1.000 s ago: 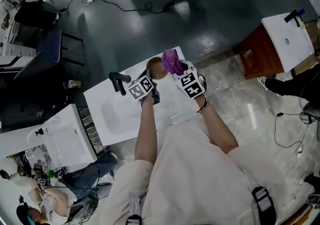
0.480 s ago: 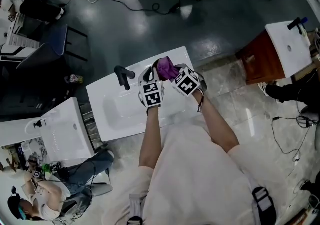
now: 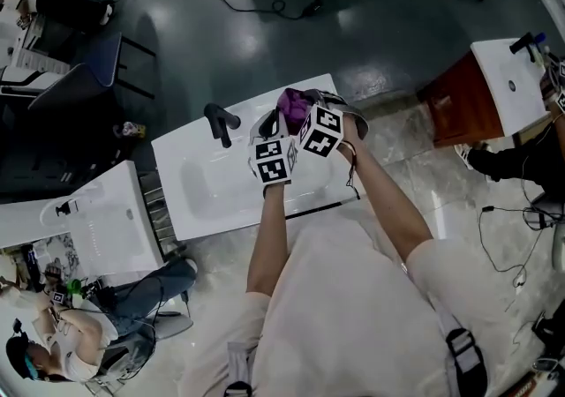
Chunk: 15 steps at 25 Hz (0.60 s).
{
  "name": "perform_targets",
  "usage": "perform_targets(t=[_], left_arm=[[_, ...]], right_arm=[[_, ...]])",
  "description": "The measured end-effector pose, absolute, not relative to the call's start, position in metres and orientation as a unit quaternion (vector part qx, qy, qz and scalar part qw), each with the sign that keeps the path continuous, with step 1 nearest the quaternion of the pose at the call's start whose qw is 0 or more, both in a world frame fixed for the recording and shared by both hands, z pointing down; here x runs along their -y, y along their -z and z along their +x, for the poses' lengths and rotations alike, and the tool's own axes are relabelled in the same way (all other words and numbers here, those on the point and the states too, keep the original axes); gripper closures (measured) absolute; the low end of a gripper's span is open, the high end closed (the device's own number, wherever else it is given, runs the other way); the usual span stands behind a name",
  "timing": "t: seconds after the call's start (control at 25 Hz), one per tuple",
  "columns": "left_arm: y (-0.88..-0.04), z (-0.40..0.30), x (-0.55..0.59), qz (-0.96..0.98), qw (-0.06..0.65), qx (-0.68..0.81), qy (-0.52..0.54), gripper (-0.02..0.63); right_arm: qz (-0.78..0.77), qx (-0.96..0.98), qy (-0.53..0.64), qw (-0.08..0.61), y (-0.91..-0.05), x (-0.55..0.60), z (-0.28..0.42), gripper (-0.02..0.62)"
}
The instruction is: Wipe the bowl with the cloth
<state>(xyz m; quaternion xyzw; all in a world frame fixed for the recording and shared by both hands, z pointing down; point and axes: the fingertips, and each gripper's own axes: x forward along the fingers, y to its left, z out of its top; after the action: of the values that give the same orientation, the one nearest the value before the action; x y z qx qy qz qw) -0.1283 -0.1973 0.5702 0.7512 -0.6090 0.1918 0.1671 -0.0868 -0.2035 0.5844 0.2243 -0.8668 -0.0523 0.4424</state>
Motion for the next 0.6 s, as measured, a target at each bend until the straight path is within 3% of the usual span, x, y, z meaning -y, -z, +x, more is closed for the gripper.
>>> perform_targets(t=[0.32, 0.6], left_arm=[[-0.564, -0.141, 0.198, 0.743, 0.240, 0.611, -0.130, 0.586], [-0.562, -0.144, 0.194, 0.743, 0.199, 0.613, -0.184, 0.581]], right_arm=[[0.250, 0.834, 0.269, 0.413, -0.562, 0.202, -0.106, 0.390], [0.216, 0.810, 0.321, 0.442, -0.564, 0.208, -0.117, 0.454]])
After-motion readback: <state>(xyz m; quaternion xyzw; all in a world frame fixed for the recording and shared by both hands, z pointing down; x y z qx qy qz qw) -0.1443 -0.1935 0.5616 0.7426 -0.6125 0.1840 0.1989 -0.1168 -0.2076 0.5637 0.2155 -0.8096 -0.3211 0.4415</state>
